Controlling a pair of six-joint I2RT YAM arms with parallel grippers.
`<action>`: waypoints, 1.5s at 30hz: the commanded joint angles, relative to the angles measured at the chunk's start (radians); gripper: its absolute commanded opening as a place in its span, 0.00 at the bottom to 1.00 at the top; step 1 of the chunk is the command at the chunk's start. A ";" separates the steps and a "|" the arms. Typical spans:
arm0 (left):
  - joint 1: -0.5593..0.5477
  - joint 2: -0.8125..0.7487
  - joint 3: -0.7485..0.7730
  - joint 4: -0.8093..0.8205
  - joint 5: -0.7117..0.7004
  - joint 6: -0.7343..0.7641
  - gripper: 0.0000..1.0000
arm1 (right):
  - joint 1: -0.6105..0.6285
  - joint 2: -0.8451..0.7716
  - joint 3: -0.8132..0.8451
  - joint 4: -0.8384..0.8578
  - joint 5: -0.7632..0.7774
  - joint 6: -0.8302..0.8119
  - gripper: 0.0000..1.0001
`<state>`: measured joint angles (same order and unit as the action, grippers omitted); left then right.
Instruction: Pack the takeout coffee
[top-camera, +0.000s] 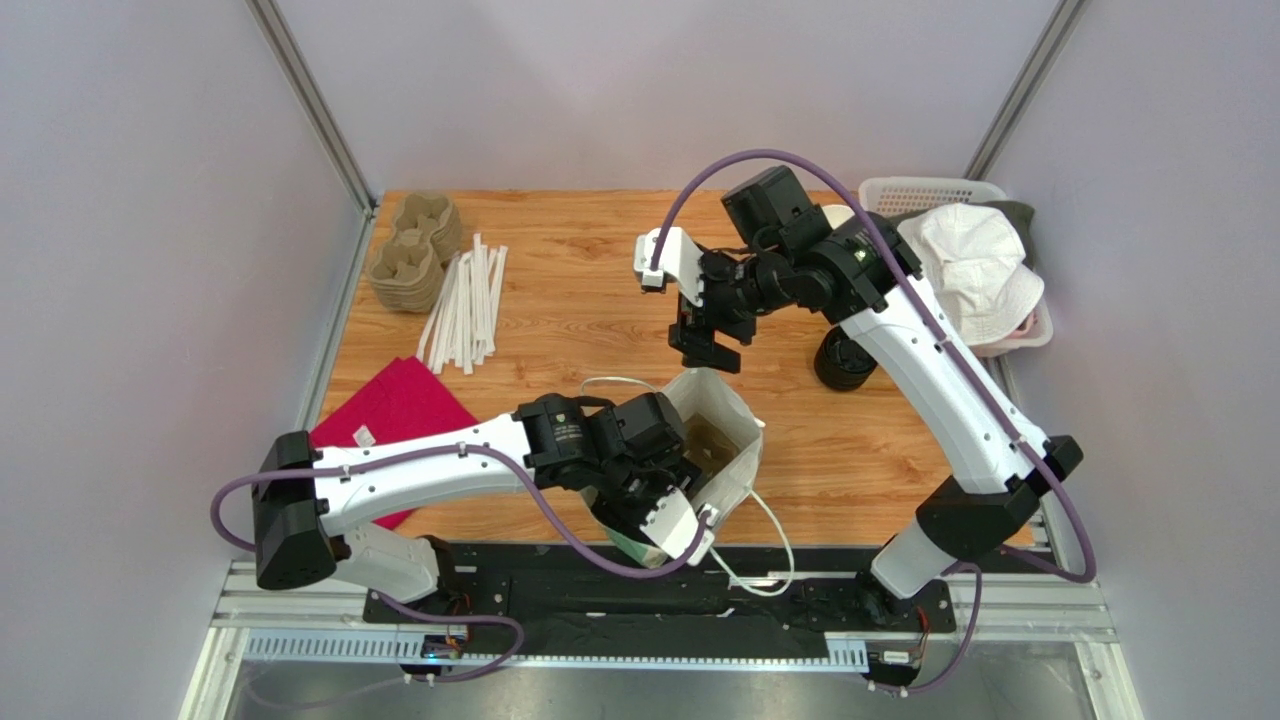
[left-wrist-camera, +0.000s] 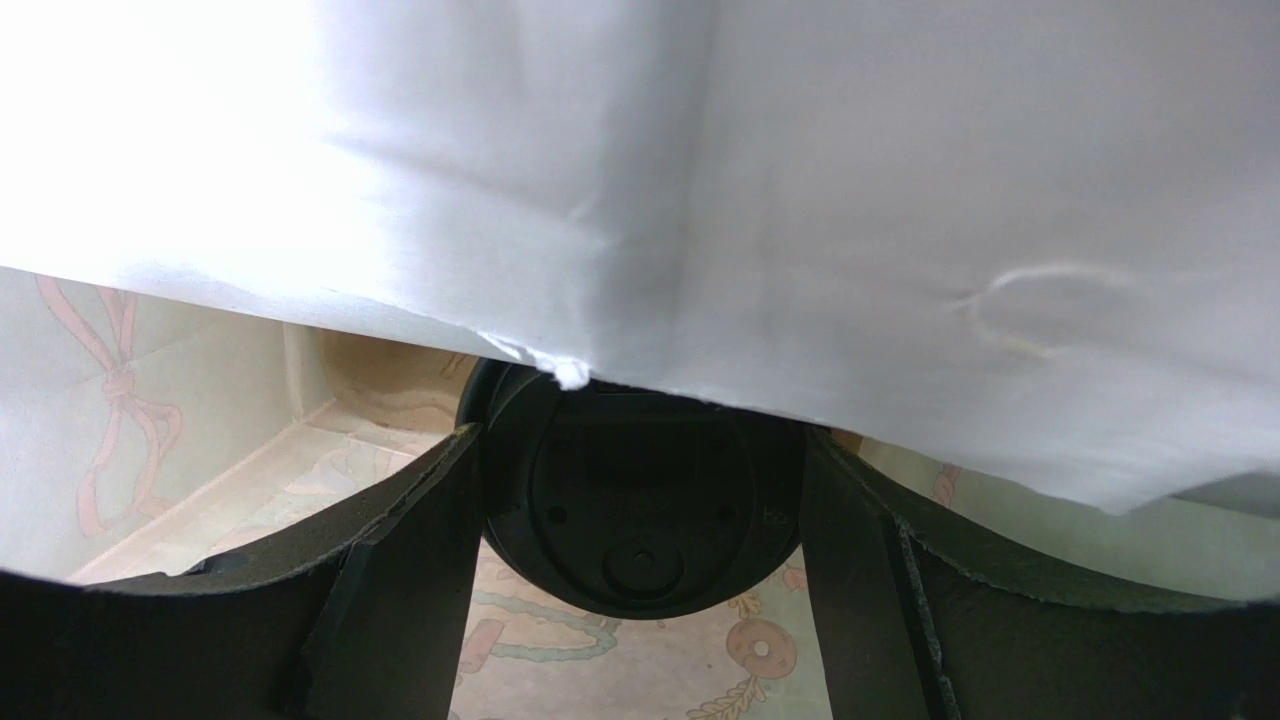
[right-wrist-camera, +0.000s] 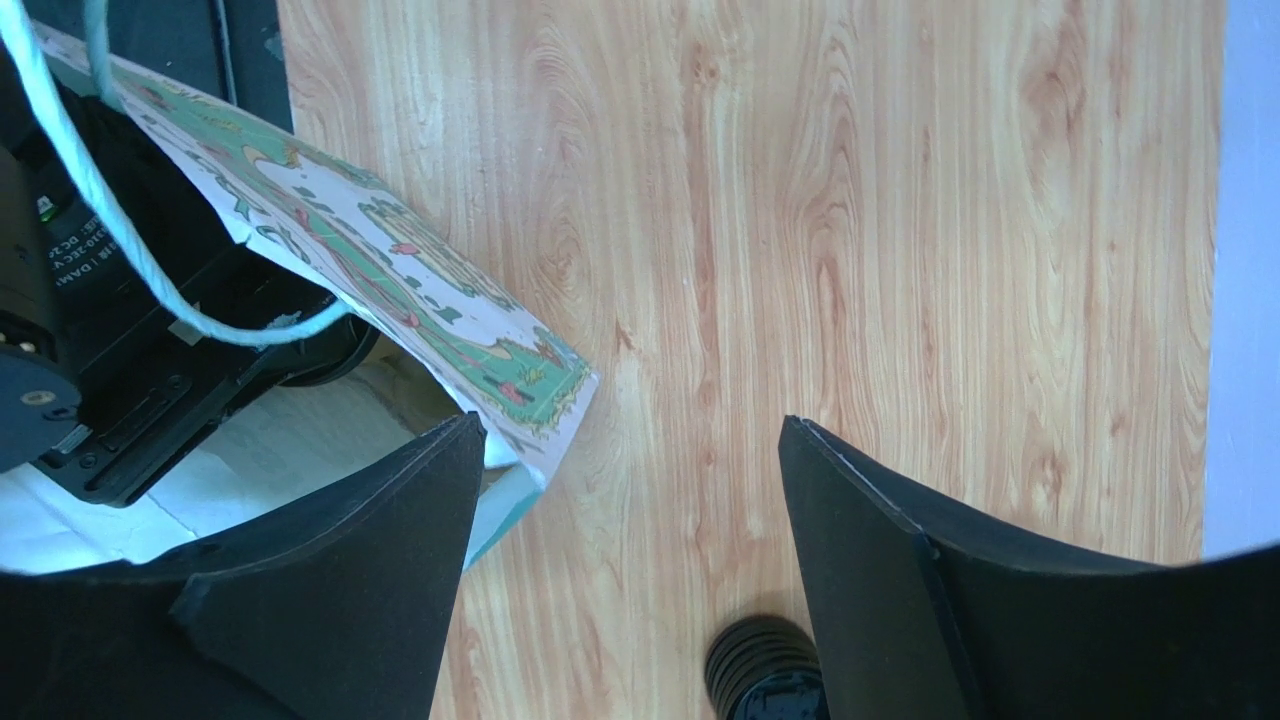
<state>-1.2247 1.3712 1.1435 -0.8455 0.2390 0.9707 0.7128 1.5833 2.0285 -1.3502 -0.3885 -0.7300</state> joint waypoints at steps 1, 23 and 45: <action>0.024 0.042 0.035 -0.147 0.043 0.079 0.00 | 0.022 0.021 0.035 -0.105 -0.102 -0.129 0.75; 0.114 0.083 0.102 -0.228 0.045 0.140 0.00 | 0.010 0.003 -0.142 -0.141 -0.107 -0.203 0.00; 0.180 0.048 0.160 -0.152 -0.055 -0.041 0.00 | -0.053 -0.155 -0.238 -0.086 -0.023 0.055 0.00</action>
<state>-1.0630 1.4284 1.2709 -0.9802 0.1993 0.9760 0.6647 1.4830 1.8122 -1.3499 -0.4362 -0.7254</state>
